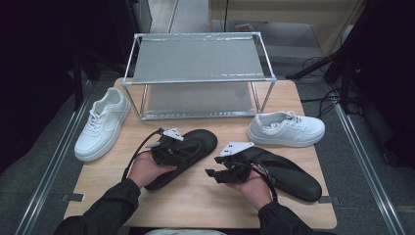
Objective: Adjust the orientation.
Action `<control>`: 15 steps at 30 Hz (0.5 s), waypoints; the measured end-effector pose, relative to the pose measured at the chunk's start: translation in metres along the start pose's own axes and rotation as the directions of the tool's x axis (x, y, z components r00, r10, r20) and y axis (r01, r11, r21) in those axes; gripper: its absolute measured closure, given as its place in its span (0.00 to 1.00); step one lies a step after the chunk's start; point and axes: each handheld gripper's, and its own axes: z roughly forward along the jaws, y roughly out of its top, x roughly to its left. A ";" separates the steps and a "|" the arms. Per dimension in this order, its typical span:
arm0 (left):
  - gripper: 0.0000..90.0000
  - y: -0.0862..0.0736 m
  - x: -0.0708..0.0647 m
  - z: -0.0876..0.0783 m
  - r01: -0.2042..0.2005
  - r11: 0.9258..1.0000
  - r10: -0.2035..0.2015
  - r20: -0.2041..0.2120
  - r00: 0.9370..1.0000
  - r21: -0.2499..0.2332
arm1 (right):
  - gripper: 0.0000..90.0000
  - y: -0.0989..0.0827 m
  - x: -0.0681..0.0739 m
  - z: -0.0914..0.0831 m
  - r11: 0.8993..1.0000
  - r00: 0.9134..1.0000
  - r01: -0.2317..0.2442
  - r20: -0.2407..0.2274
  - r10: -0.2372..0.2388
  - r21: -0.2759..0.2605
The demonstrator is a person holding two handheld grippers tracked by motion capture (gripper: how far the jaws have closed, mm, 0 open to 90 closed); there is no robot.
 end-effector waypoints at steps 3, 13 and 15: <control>0.66 -0.002 0.000 -0.011 -0.005 1.000 0.005 -0.009 1.000 -0.020 | 0.49 0.001 -0.002 0.001 1.000 1.000 -0.012 0.003 0.012 -0.003; 0.55 -0.024 0.009 -0.048 -0.003 0.998 0.003 0.002 1.000 -0.065 | 0.48 0.007 -0.005 0.004 0.999 1.000 -0.023 0.018 0.023 -0.025; 0.55 -0.028 0.014 -0.054 -0.007 0.997 0.006 -0.003 1.000 -0.076 | 0.48 0.008 -0.005 0.006 0.999 1.000 -0.020 0.021 0.020 -0.028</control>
